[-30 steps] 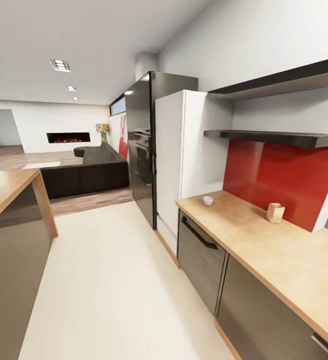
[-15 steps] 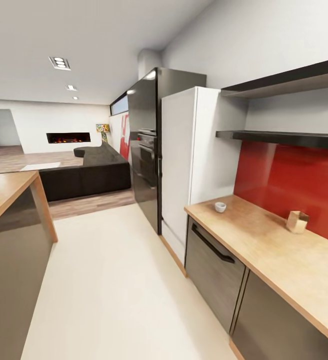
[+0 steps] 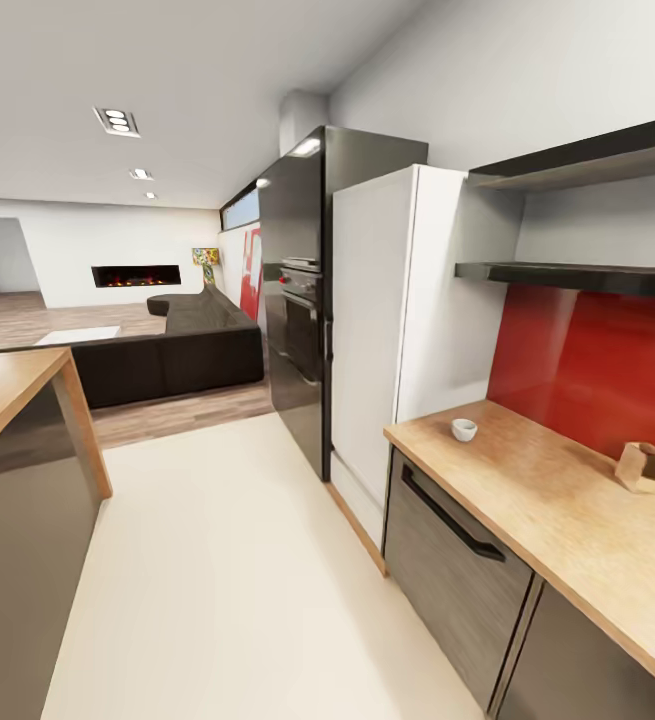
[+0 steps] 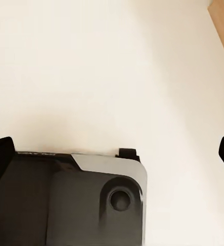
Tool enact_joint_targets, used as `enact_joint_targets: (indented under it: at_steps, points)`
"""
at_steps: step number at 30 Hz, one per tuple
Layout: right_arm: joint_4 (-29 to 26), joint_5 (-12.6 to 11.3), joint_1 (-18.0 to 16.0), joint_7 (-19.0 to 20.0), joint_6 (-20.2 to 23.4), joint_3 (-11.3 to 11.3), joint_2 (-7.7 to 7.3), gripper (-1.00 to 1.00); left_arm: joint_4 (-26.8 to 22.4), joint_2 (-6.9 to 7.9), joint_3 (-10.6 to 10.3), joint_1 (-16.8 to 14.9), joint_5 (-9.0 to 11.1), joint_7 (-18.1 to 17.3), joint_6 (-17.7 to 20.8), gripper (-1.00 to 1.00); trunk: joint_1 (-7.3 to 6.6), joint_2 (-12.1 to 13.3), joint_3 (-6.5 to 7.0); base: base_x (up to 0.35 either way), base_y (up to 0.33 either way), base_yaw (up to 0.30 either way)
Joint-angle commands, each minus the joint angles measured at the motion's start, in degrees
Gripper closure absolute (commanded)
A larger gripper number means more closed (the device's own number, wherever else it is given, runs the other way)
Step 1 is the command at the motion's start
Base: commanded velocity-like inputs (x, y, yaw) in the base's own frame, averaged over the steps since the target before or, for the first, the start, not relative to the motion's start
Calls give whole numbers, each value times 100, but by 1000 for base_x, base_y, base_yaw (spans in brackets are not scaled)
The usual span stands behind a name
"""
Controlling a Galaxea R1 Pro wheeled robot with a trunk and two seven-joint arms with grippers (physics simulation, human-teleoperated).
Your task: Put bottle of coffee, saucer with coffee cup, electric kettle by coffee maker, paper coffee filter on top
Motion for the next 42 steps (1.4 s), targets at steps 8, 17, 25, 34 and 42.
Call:
enact_joint_targets:
  at_steps: [8, 17, 25, 34, 42]
  points:
    - [7, -60, -3, 26, -21, 27, -1, -100, 11, -1, 45, -1, -59, 18, -27, -100, 5, -3, -2, 317, 137, 0]
    - [7, -65, -3, 51, -21, 34, -3, -100, 11, -9, 45, -9, -59, 16, -27, -100, 5, -3, 1, 317, 145, -58]
    - [7, -66, -3, 53, -21, 34, -3, -100, 11, -9, 45, -9, -59, 18, -27, -100, 5, -3, 18, 320, 124, -244]
    - [7, -69, -3, 54, -21, 34, -3, -100, 11, -17, 45, -9, -59, 18, -30, -100, 5, -3, 38, 304, 182, -255]
    - [0, -69, -3, 61, -21, 27, -8, -100, 11, -13, 45, -9, -60, 24, -121, -100, 5, -3, 52, 281, 235, -255]
